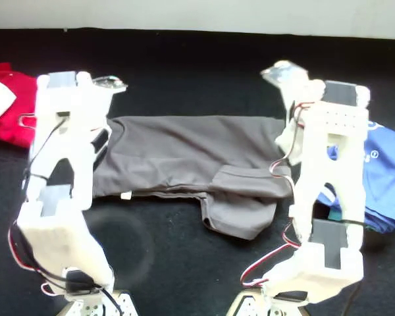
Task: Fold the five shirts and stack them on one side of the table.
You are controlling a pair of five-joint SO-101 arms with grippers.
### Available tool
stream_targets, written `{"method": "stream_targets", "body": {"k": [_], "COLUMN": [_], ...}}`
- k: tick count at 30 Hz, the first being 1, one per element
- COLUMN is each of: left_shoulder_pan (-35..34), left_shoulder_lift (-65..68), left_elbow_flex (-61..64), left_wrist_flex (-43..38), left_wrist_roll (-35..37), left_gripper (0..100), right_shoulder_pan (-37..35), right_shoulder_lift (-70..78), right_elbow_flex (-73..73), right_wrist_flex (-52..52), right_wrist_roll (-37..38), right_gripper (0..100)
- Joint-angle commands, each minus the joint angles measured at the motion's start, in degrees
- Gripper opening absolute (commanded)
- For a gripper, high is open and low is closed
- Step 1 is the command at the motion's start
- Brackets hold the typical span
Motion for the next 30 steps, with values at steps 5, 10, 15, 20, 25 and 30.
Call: {"method": "stream_targets", "body": {"k": [5,10,15,20,25,30], "left_shoulder_pan": [-0.57,-3.82,-7.69,-5.85,-2.51,-0.57], "left_shoulder_lift": [7.34,13.05,11.91,6.73,2.86,-0.22], "left_elbow_flex": [-0.31,-0.92,-5.67,-12.88,-15.96,-16.13], "left_wrist_flex": [-9.23,-16.0,-14.95,-7.03,-4.84,-4.84], "left_wrist_roll": [7.3,8.26,8.18,8.44,8.53,13.89], "left_gripper": [1,1,1,1,1,1], "right_shoulder_pan": [7.08,9.63,9.89,4.88,0.4,-0.66], "right_shoulder_lift": [-7.43,-8.92,-8.92,-6.73,1.19,3.82], "right_elbow_flex": [-4.35,-4.35,-4.35,-4.26,-4.7,-8.4], "right_wrist_flex": [0.84,0.75,0.75,-1.98,-9.63,-10.77], "right_wrist_roll": [-3.08,-2.99,-3.08,-3.43,-7.82,-15.21], "right_gripper": [0.5,0.5,0.5,0.5,0.6,0.6]}}
